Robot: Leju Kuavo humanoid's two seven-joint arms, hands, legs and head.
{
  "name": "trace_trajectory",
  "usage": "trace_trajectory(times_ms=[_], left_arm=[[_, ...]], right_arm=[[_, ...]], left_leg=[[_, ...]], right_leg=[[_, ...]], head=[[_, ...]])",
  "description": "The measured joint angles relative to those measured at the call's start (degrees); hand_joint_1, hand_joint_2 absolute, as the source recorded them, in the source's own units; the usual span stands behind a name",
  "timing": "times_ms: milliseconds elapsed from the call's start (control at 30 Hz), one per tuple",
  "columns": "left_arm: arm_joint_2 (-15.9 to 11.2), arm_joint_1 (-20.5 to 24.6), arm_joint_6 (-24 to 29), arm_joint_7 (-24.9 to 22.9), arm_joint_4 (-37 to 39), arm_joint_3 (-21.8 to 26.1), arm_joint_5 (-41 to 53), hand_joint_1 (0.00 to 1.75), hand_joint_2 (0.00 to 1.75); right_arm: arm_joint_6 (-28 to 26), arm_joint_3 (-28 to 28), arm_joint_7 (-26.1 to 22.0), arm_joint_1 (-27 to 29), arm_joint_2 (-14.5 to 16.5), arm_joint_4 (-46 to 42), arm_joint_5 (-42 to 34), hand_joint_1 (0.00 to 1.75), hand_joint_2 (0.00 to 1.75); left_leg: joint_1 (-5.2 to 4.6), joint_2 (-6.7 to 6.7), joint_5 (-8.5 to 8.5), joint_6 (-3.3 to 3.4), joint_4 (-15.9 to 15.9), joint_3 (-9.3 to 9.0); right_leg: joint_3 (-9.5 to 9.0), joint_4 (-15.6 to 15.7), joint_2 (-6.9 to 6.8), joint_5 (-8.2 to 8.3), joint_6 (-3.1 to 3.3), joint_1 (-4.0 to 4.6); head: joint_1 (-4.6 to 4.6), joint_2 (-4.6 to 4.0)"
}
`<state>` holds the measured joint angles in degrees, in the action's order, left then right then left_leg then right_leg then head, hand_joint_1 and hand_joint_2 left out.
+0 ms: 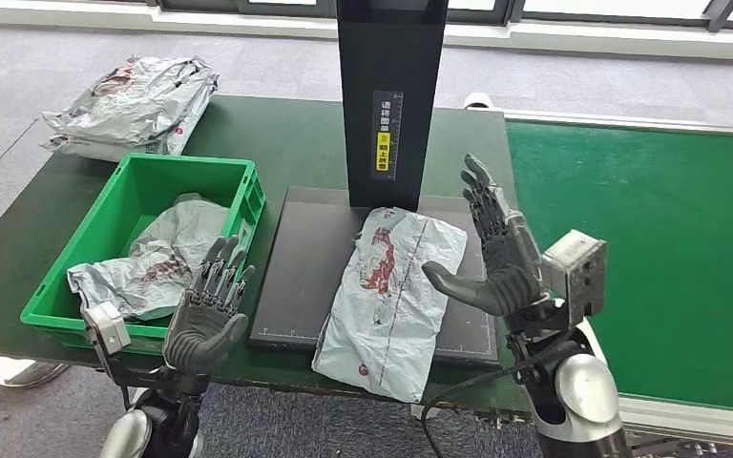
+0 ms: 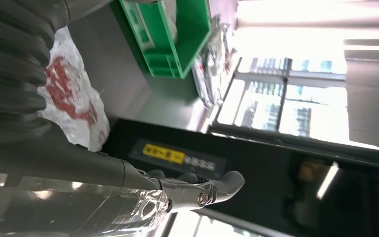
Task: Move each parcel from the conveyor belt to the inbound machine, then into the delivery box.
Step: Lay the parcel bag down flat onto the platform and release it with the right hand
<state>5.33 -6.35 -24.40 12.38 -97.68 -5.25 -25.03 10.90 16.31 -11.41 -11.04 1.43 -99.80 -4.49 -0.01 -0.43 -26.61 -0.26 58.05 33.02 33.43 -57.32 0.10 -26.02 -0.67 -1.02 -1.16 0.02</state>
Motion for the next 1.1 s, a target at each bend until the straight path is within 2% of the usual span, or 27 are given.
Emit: trace_trajectory(times_ms=[233,367,500,633,767,1100], left_arm=[[0.19,-0.70,1.20,0.40,-1.48,-0.01,4.74,0.00,1.75],[0.51,-0.89,3.70,0.22,-2.58,-0.92,19.25,0.00,1.75],[0.40,0.05,5.18,-1.60,-3.22,-4.33,36.99,0.00,1.75],[-1.01,3.59,5.06,-6.04,-1.57,-9.35,52.06,0.00,1.75],[-2.82,9.13,3.64,-7.18,3.65,-15.10,62.15,0.00,1.75],[-4.48,19.18,0.93,-6.20,18.12,-24.06,67.00,0.00,1.75]], right_arm=[[-0.84,-1.42,-0.68,3.77,-0.66,-8.56,3.02,0.00,1.75],[-4.05,-2.49,-0.85,6.26,-0.69,-11.17,6.77,0.00,1.75],[-5.57,-4.49,-0.75,10.93,-0.68,-12.48,7.15,0.00,1.75],[-4.59,-6.80,-1.06,15.05,-0.68,-12.42,5.36,0.00,1.75],[-1.18,-7.60,-1.20,16.24,-0.62,-11.84,3.99,0.00,1.75],[2.48,-7.63,0.58,15.61,0.35,-9.85,2.69,0.00,1.75]], left_leg=[[0.00,0.04,0.01,0.00,0.00,-0.02],[0.00,0.02,0.03,0.01,0.00,-0.05],[-0.01,0.00,0.03,0.01,0.00,-0.04],[-0.01,0.00,0.01,0.02,0.00,-0.01],[-0.01,0.03,0.03,0.01,0.00,-0.03],[0.00,0.03,0.11,-0.02,0.00,-0.04]], right_leg=[[0.00,0.00,0.03,0.01,0.00,0.00],[-0.03,0.01,0.01,0.03,-0.01,0.00],[-0.04,0.03,0.01,0.03,-0.02,-0.01],[-0.02,0.04,0.00,0.03,-0.02,-0.01],[-0.01,0.03,0.02,0.06,-0.02,0.00],[-0.03,-0.01,0.04,0.12,-0.02,0.00]], head=[[0.01,0.00],[0.01,-0.01],[0.00,0.00],[0.00,-0.01],[0.00,-0.01],[0.00,0.00]])
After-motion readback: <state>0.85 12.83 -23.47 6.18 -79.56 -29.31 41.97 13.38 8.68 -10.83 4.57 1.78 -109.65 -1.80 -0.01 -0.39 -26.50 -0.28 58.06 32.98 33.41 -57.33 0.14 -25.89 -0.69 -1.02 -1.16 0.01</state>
